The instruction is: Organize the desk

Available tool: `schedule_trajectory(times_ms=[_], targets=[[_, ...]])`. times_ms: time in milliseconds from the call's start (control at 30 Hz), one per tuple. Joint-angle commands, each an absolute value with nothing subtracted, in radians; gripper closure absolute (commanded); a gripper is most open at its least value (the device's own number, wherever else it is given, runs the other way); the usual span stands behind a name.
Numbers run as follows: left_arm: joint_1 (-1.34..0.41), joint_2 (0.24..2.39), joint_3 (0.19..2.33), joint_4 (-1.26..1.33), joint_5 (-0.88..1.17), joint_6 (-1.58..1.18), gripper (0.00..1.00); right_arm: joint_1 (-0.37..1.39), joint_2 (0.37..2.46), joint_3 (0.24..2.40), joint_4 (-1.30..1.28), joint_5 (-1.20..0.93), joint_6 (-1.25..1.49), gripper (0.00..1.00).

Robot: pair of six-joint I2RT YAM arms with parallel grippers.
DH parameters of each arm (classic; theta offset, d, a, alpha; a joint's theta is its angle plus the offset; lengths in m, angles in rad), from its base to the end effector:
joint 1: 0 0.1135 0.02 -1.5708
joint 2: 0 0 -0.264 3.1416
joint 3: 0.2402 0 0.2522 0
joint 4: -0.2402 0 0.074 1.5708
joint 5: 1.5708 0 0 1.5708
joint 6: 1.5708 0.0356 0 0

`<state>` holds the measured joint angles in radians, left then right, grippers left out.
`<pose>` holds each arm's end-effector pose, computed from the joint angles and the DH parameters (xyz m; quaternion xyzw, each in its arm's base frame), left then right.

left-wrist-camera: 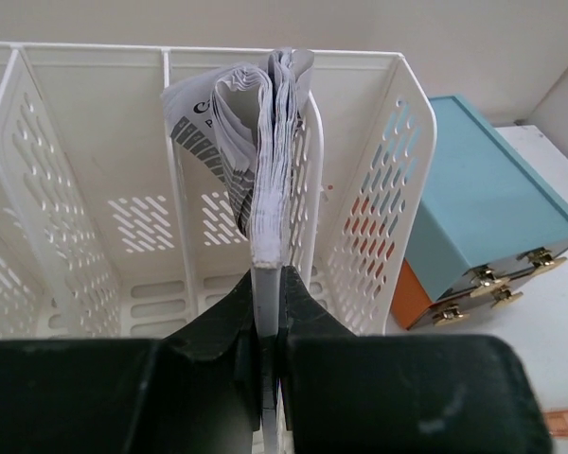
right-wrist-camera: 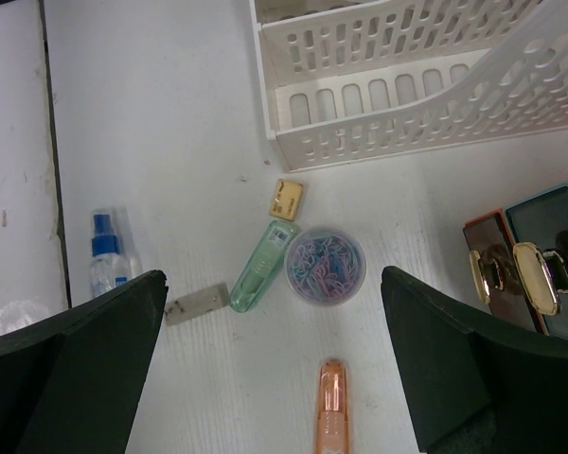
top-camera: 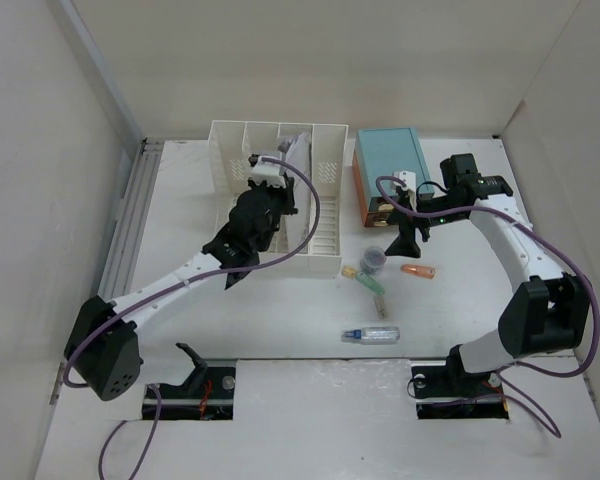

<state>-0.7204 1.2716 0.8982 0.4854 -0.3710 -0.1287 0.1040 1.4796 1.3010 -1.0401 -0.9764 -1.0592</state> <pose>0.2330 -0.1873 0.3443 0.0594 0.6666 -0.1898 0.7184 0.2755 0.0584 0.3038 -0.5463 0.6814 0.3390 0.3496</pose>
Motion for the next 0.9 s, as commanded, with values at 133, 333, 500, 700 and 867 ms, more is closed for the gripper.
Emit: schedule_trajectory(times_ms=[133,333,500,700,867], targets=[[-0.822,1.273,0.904,0.763,-0.618,0.053,1.00,0.097,1.476,1.342,-1.064,-1.012,-1.098,0.00],[-0.887,1.316,0.782,0.948,-0.719,0.095,1.00,0.097,1.476,1.342,-1.065,-1.012,-1.107,0.00],[-0.907,1.371,0.733,1.021,-0.788,0.072,1.00,0.097,1.485,1.342,-1.074,-1.012,-1.108,0.00],[-0.925,1.394,0.715,1.031,-0.827,0.072,0.72,0.097,1.485,1.342,-1.074,-1.012,-1.117,0.00],[-0.943,1.342,0.724,1.034,-0.845,0.122,0.26,0.097,1.485,1.351,-1.083,-1.012,-1.117,0.00]])
